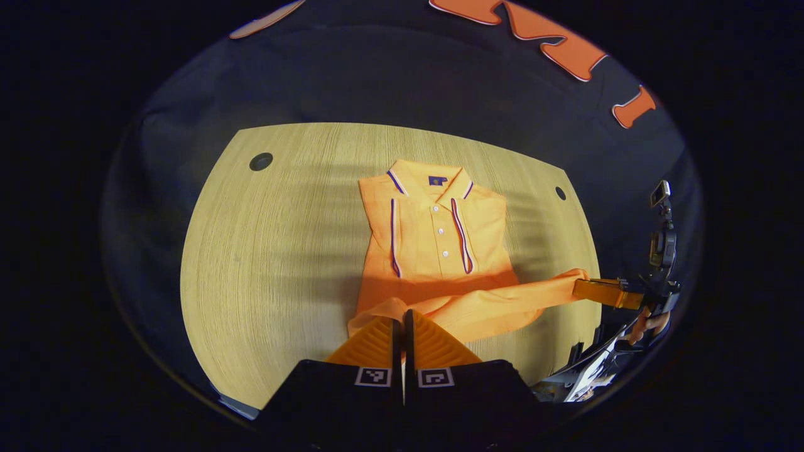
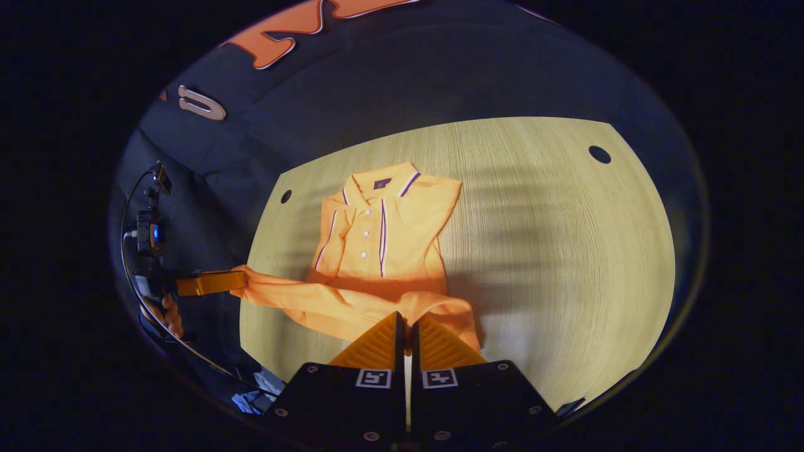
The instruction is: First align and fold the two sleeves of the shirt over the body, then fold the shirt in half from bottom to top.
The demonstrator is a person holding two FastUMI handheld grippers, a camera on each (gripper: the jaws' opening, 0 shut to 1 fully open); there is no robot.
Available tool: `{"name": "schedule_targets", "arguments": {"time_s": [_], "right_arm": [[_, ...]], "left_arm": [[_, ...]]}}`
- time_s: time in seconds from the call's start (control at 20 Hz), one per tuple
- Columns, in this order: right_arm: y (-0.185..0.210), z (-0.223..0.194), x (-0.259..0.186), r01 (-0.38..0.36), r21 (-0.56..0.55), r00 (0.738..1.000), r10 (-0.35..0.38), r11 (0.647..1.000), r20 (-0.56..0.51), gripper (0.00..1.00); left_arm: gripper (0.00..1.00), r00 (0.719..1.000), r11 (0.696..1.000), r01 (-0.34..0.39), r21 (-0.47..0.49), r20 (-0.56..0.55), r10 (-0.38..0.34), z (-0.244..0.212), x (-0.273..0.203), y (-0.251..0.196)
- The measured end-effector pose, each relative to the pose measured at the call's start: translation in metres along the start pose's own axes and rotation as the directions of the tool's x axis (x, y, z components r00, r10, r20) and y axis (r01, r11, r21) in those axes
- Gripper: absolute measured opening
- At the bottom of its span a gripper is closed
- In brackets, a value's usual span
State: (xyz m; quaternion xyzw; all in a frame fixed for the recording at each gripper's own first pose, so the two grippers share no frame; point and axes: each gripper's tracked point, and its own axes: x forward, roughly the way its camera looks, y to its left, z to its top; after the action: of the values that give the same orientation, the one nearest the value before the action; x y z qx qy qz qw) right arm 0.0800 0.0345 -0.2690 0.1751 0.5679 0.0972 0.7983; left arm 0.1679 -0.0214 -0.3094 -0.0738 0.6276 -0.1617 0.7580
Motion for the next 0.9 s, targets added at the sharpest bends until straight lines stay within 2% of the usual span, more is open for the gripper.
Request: {"name": "schedule_targets", "arguments": {"time_s": [0.4,0.55,0.9], "right_arm": [[-0.002,0.06,0.033,0.001,0.129,1.0,-0.004,0.992,0.023,0.04],[-0.006,0.083,0.06,0.002,0.168,1.0,-0.005,0.986,0.018,0.04],[-0.01,0.126,0.093,-0.007,0.217,0.999,-0.002,0.976,0.04,0.04]], "left_arm": [[0.01,0.999,0.999,0.052,-0.014,0.004,-0.052,0.066,0.053,-0.002],[0.01,0.998,0.998,0.062,-0.032,0.013,-0.062,0.088,0.071,0.002],[0.01,0.998,0.998,0.04,-0.049,0.052,-0.037,0.132,0.098,0.026]]}}
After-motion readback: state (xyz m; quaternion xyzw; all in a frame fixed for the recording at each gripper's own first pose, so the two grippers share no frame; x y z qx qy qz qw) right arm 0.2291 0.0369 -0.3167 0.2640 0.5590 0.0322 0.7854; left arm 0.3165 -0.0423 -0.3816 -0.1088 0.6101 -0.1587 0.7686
